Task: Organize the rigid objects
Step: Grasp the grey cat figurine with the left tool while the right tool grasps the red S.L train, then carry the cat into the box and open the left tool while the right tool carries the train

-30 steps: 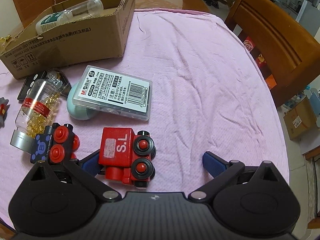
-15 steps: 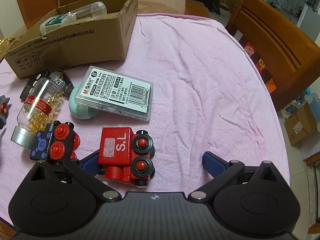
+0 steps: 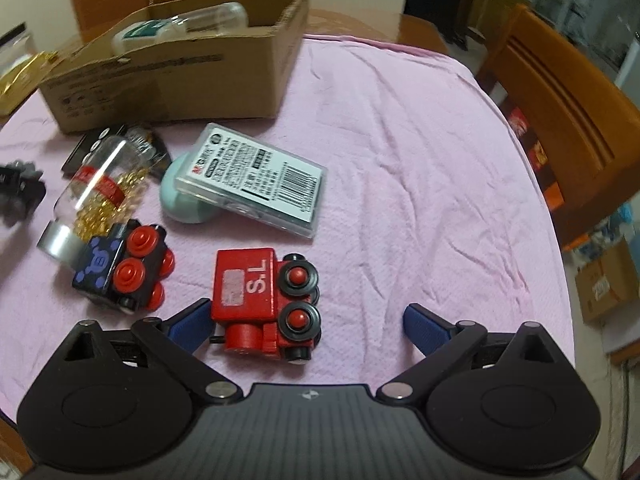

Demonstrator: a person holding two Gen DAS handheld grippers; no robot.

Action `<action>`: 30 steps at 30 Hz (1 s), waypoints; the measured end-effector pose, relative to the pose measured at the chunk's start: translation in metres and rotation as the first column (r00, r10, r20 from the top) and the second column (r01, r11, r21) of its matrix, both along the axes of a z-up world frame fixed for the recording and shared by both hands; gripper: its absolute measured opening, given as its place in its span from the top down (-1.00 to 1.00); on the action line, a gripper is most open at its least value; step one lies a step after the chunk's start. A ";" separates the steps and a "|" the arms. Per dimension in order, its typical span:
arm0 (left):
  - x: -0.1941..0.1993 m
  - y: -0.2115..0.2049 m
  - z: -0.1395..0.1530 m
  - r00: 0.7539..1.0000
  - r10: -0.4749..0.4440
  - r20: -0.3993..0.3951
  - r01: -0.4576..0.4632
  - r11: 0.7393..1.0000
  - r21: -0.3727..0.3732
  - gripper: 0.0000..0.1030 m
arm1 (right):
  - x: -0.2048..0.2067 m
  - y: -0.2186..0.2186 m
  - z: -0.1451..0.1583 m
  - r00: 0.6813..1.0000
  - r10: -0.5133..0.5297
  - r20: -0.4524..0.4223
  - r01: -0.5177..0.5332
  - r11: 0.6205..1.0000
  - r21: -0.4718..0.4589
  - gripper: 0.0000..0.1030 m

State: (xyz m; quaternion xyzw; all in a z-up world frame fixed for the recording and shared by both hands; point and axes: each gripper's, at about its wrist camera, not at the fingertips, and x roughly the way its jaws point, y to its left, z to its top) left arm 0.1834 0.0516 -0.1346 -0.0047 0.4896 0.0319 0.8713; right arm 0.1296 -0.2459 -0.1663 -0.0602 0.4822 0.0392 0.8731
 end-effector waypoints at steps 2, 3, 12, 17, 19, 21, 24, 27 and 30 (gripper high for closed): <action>0.000 -0.001 0.000 1.000 0.002 0.000 -0.002 1.000 0.005 -0.49 | -0.001 0.003 0.002 0.999 0.033 0.009 -0.033 0.999 -0.002 -0.77; -0.001 -0.001 0.000 1.000 0.004 0.001 -0.004 1.000 0.008 -0.49 | -0.001 0.005 0.003 0.999 0.045 0.009 -0.045 0.999 0.002 -0.72; -0.001 -0.005 0.001 1.000 -0.004 0.004 0.004 0.999 0.035 -0.47 | 0.002 0.014 0.007 0.997 0.082 0.012 -0.083 0.996 0.035 -0.31; 0.000 -0.002 0.002 1.000 -0.030 -0.004 0.030 0.999 0.017 -0.41 | 0.002 0.018 0.010 0.996 0.094 0.001 -0.094 0.995 0.018 -0.07; 0.001 -0.001 0.003 0.999 -0.048 -0.011 0.048 0.999 0.015 -0.41 | 0.002 0.020 0.010 0.995 0.096 -0.001 -0.096 0.995 0.005 -0.06; 0.001 -0.001 0.003 0.997 -0.072 -0.019 0.072 0.997 0.017 -0.41 | 0.001 0.022 0.010 0.995 0.100 -0.001 -0.100 0.995 -0.012 -0.05; -0.001 -0.002 0.006 0.992 -0.121 -0.032 0.121 0.992 0.022 -0.40 | 0.001 0.021 0.012 0.995 0.102 -0.014 -0.102 0.995 -0.006 -0.05; -0.004 -0.003 0.012 0.986 -0.163 -0.041 0.164 0.986 0.027 -0.40 | 0.002 0.018 0.014 0.994 0.109 -0.029 -0.109 0.994 0.005 -0.05; -0.007 -0.003 0.019 0.975 -0.217 -0.042 0.218 0.976 0.026 -0.40 | 0.004 0.016 0.016 0.991 0.120 -0.060 -0.119 0.993 0.008 -0.05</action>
